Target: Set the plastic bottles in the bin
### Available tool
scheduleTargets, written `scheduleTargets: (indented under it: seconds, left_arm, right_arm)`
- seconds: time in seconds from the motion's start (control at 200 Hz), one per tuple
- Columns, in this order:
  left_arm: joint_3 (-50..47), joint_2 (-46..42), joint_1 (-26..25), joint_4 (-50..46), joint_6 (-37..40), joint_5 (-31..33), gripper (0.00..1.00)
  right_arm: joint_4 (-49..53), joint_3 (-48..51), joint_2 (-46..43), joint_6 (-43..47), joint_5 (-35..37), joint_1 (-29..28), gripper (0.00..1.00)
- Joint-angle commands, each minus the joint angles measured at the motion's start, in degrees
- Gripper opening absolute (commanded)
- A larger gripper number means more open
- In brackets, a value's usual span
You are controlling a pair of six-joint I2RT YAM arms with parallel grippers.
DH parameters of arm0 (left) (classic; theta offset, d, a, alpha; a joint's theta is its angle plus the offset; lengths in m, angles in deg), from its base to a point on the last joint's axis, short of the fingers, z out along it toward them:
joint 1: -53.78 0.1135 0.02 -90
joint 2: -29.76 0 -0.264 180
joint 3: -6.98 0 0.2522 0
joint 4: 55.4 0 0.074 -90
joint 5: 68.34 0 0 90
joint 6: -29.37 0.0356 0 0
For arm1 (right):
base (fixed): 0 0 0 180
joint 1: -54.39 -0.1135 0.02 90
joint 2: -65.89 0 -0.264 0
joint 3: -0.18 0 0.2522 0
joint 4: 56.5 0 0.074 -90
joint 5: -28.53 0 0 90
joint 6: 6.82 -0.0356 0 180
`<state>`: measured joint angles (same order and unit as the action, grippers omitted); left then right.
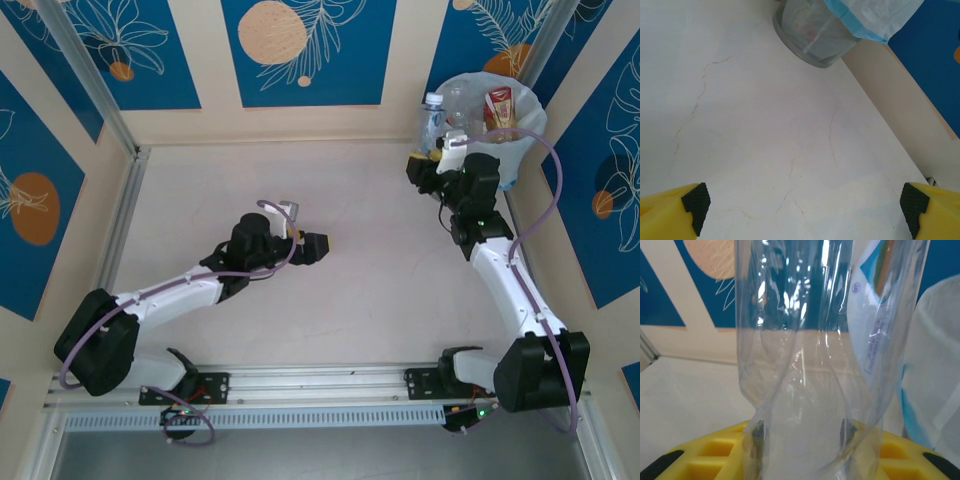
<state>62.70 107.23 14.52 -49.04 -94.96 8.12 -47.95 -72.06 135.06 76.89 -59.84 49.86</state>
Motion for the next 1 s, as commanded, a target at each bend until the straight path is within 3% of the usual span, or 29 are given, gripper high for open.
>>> scheduleTargets:
  seconds: [0.0,0.18,0.525,0.78,0.99]
  left_arm:
    - [1.2,-0.3,-0.3,0.3,0.0,-0.9,0.99]
    - [0.7,-0.3,-0.3,0.3,-0.7,-0.5,0.99]
    - [0.1,-0.6,-0.2,-0.1,-1.4,0.3,0.99]
    - [0.3,-0.4,-0.3,0.0,-2.1,0.8,0.99]
    - [-0.1,-0.7,-0.2,-0.2,-2.2,2.3,0.99]
  right_arm:
    - [-6.0,-4.3,2.1,3.0,7.4,0.1,0.4]
    - [-12.0,-9.5,8.8,7.1,15.0,2.0,0.4]
    - [-16.2,-17.4,17.2,11.2,18.8,6.9,0.4]
    - [-14.6,-21.7,23.8,20.2,22.7,10.5,0.44]
    - [-6.6,-27.9,28.2,19.4,22.1,13.3,0.5]
